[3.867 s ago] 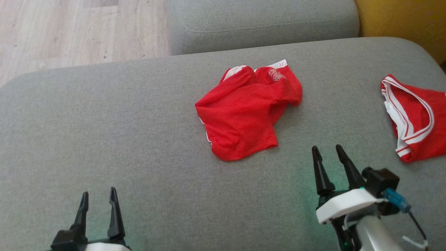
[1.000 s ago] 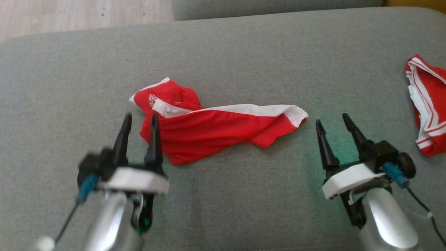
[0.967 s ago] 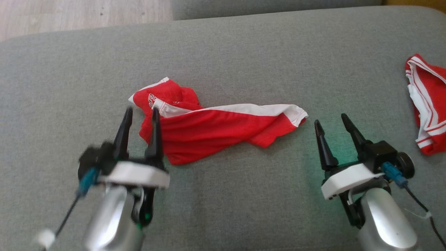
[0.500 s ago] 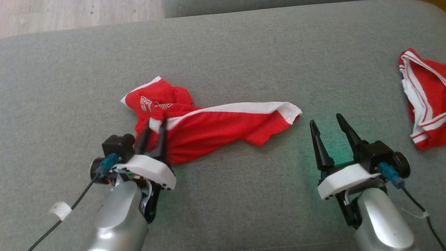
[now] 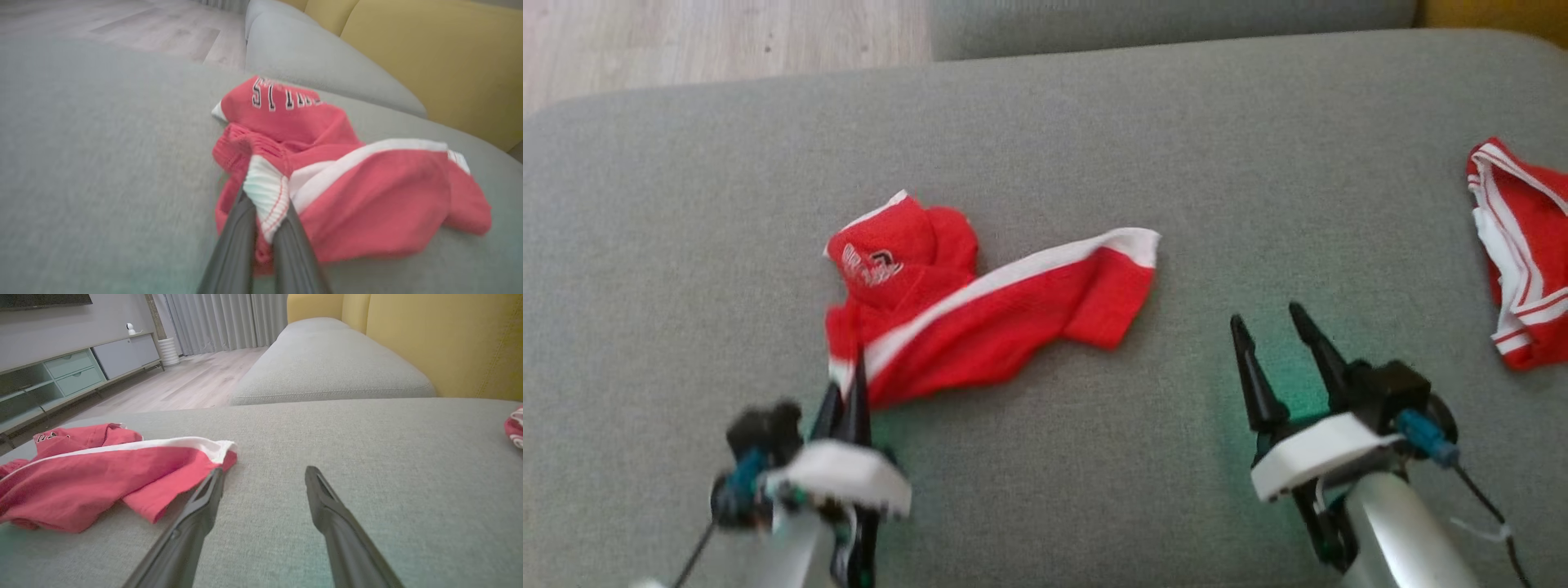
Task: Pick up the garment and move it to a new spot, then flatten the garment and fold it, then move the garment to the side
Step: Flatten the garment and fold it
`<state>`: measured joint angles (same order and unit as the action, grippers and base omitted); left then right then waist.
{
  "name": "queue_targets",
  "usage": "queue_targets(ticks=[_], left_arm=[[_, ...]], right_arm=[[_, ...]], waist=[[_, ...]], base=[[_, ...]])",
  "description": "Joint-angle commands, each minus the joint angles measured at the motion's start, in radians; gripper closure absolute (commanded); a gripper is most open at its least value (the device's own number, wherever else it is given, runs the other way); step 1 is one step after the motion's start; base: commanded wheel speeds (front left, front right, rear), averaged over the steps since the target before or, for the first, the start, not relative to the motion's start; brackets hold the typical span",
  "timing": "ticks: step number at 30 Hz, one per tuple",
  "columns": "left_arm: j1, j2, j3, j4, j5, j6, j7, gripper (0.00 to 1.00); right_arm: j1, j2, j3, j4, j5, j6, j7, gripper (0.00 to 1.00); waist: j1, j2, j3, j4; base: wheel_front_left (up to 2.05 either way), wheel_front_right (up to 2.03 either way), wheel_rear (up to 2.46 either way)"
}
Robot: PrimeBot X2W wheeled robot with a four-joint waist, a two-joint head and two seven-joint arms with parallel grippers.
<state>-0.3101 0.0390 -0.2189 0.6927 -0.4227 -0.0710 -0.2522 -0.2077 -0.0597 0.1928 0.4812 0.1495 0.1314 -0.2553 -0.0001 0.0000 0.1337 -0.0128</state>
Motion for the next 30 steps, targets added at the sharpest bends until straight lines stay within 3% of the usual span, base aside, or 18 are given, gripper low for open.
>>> queue_targets(ticks=[1, 3, 4, 6, 7, 8, 9, 10, 16, 22, 30], left_arm=[[0.003, 0.012, 0.044, -0.031, -0.001, -0.002, -0.009, 1.0], [0.039, 0.012, 0.048, -0.031, -0.01, -0.006, -0.009, 1.0], [0.053, 0.012, 0.049, -0.034, -0.013, -0.006, -0.009, 0.86], [0.075, 0.012, 0.051, -0.043, -0.02, -0.002, -0.009, 0.89], [0.081, 0.012, 0.055, -0.051, -0.017, 0.003, -0.009, 0.82], [0.085, 0.011, 0.062, -0.063, -0.01, 0.01, -0.009, 0.6], [0.089, 0.011, 0.074, -0.079, -0.007, 0.018, -0.009, 0.23], [0.092, 0.011, 0.087, -0.099, 0.003, 0.029, -0.009, 0.0], [0.146, 0.011, 0.17, -0.266, 0.138, 0.09, -0.009, 0.0], [0.223, 0.015, 0.166, -0.298, 0.283, 0.104, -0.009, 0.0], [0.303, 0.014, 0.183, -0.302, 0.332, 0.115, -0.009, 0.0]], right_arm=[[-0.005, 0.009, 0.029, -0.024, 0.013, -0.001, -0.006, 0.0], [0.002, 0.009, 0.033, -0.021, 0.022, -0.001, -0.006, 0.0], [0.005, 0.009, 0.034, -0.019, 0.025, -0.001, -0.006, 0.0], [0.014, 0.009, 0.033, -0.016, 0.03, -0.001, -0.006, 0.0], [0.017, 0.009, 0.033, -0.015, 0.031, -0.001, -0.006, 0.0], [0.021, 0.009, 0.033, -0.014, 0.032, -0.001, -0.006, 0.0], [0.024, 0.009, 0.033, -0.013, 0.035, -0.001, -0.006, 0.0], [0.027, 0.009, 0.033, -0.014, 0.037, -0.001, -0.006, 0.0], [0.035, 0.009, 0.037, -0.07, 0.046, -0.001, -0.006, 0.0], [0.069, 0.009, 0.014, -0.137, 0.034, -0.001, -0.006, 0.0], [0.11, 0.009, 0.027, -0.112, 0.029, -0.001, -0.006, 0.0]], waist=[[0.0001, 0.0, -0.016, -0.005], [0.0001, 0.0, -0.029, -0.008], [0.0001, 0.0, -0.036, -0.009], [0.0001, 0.0, -0.047, -0.008], [0.0001, 0.0, -0.051, -0.008], [0.0001, 0.0, -0.056, -0.007], [0.0001, 0.0, -0.06, -0.006], [0.0001, 0.0, -0.064, -0.005], [0.0001, 0.0, -0.087, -0.005], [0.0001, 0.0, -0.109, -0.012], [0.0001, 0.0, -0.122, -0.017]], base=[[0.0, 0.0, 0.0], [0.0, 0.0, 0.0], [0.0, 0.0, 0.0], [0.0, 0.0, 0.0], [0.0, 0.0, 0.0], [0.0, 0.0, 0.0], [0.0, 0.0, 0.0], [0.0, 0.0, 0.0], [0.0, 0.0, 0.0], [0.0, 0.0, 0.0], [0.0, 0.0, 0.0]])
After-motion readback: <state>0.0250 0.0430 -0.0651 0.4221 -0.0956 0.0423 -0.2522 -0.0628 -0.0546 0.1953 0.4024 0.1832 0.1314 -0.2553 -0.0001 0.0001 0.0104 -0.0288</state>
